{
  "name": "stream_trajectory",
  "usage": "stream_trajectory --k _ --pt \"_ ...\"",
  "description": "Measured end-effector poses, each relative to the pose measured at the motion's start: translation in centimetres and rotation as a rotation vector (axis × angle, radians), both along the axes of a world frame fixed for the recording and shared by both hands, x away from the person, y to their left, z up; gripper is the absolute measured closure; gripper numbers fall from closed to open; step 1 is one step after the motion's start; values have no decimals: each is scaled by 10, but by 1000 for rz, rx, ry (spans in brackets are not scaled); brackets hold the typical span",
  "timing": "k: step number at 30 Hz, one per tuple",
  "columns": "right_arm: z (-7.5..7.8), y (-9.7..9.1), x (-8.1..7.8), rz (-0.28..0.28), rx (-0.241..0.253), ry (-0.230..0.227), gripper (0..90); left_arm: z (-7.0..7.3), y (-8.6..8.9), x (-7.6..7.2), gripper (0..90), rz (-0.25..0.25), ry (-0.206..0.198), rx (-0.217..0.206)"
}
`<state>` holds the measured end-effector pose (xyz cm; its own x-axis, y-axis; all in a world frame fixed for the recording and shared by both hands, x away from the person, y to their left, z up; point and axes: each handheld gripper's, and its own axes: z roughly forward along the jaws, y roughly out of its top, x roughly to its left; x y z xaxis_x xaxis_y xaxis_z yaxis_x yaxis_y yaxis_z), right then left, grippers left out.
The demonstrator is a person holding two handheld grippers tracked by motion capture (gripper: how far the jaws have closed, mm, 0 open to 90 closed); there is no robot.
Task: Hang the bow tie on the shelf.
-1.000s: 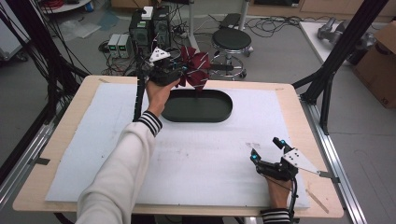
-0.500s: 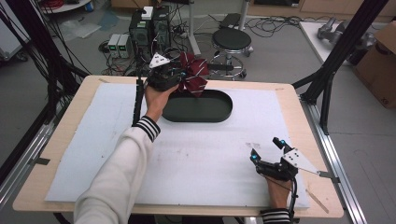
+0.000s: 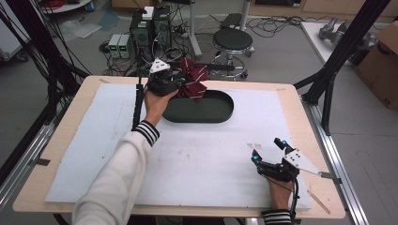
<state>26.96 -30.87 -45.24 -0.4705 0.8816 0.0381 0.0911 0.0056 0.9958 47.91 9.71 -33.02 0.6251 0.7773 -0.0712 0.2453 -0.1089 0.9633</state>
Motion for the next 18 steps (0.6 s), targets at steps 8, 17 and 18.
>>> stream_trajectory --k 8,17,18 --pt "0 0 0 0 0 -1 22 -6 0 2 748 5 19 5" --pt "0 0 0 1 1 -1 22 -9 4 7 747 26 33 20" --pt "0 0 0 1 0 -1 22 -9 5 7 747 28 33 23"
